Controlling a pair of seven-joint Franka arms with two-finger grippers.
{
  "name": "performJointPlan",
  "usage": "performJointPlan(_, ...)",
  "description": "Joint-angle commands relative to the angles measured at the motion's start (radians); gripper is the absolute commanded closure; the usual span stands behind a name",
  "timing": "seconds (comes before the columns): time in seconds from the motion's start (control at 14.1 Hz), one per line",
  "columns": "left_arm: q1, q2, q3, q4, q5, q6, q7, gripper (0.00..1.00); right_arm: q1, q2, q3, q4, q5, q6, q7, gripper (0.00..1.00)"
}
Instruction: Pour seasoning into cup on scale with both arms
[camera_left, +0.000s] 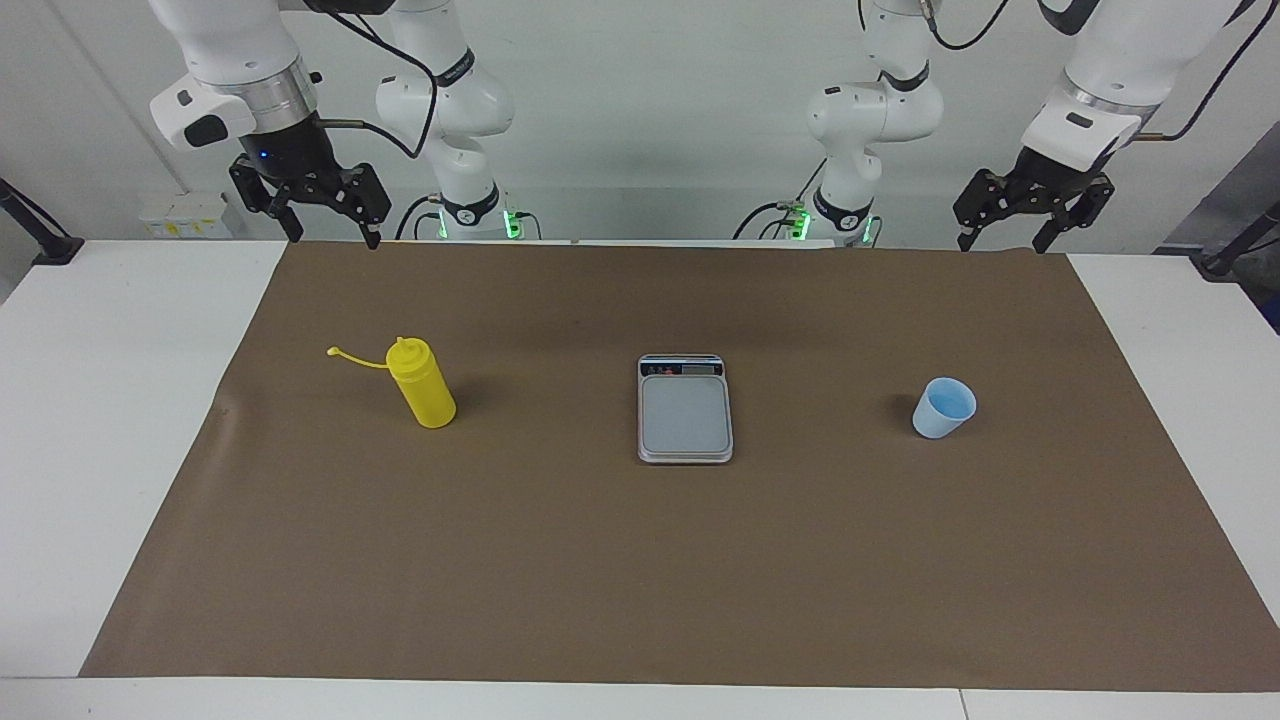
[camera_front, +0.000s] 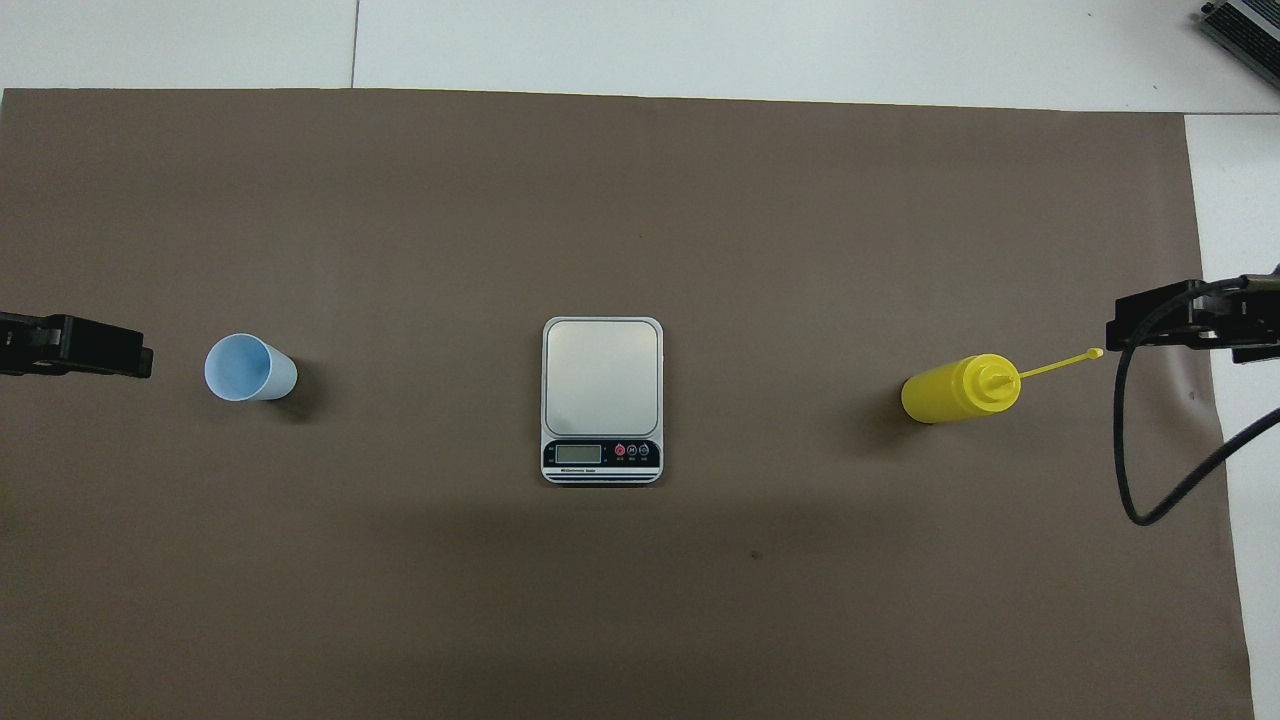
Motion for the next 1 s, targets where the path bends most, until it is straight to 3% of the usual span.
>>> performJointPlan(0.0, -0.01, -0.036, 0.01, -0.048, -0.006, 0.036, 0.008, 0.0, -0.004, -0.02, 0.007, -0.021, 0.006, -0.009, 0.008, 0.0)
performJointPlan(0.21, 0.004, -0.022, 0.01, -0.06, -0.006, 0.093, 0.007, 0.0, -0.004, -0.02, 0.007, -0.021, 0.009, -0.009, 0.006, 0.0)
performJointPlan(0.92, 0.111, 0.027, 0.017, -0.373, -0.005, 0.478, -0.012, 0.0, -0.005, -0.026, 0.005, -0.026, 0.019, -0.029, 0.011, 0.0)
